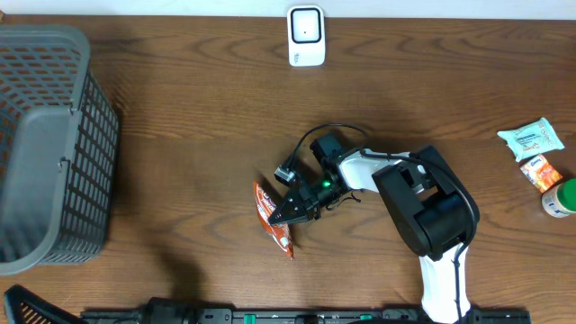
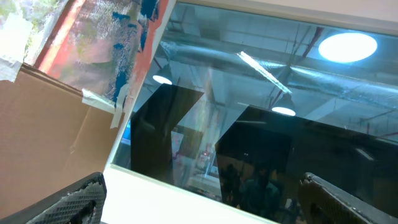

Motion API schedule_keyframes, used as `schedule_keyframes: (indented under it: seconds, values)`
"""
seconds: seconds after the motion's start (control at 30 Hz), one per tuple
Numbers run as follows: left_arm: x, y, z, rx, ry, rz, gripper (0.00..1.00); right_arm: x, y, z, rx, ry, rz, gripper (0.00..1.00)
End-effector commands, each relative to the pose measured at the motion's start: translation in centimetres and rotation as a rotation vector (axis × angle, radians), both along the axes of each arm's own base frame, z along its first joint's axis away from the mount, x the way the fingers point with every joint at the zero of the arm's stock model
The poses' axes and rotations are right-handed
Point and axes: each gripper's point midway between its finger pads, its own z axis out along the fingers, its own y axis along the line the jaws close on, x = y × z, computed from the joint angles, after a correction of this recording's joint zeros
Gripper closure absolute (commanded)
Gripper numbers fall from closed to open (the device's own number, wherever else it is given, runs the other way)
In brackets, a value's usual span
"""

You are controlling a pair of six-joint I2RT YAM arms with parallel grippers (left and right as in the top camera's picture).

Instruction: Scan the item barcode

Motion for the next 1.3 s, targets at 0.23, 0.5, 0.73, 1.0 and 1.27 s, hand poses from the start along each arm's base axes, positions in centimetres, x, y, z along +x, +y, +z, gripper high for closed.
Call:
schedule_keyframes:
  seconds: [0.23, 0.5, 0.73, 1.0, 1.27]
  values:
    - [-0.3, 0.1, 0.0, -0.013, -0.014, 0.004, 0.02, 0.3, 0.0, 1.4, 0.059, -0.017, -0.003, 0.99]
    - [-0.3, 0.1, 0.0, -0.013, -0.014, 0.003, 0.02, 2.3, 0.6, 3.6, 0.090, -0.124, -0.018, 0.99]
    - [-0.3, 0.1, 0.0, -0.013, -0.014, 0.003, 0.02, 11.8, 2.4, 7.1, -0.080, -0.555, -0.182, 0.99]
    - [-0.2, 0.1, 0.0, -0.012, -0.012, 0.003, 0.02, 23.5, -0.5, 9.5, -0.391, -1.010, -0.434, 0.99]
    - [-0.1, 0.1, -0.1, -0.012, -0.008, 0.003, 0.02, 28.9, -5.3, 9.3, -0.675, -1.263, -0.527, 0.99]
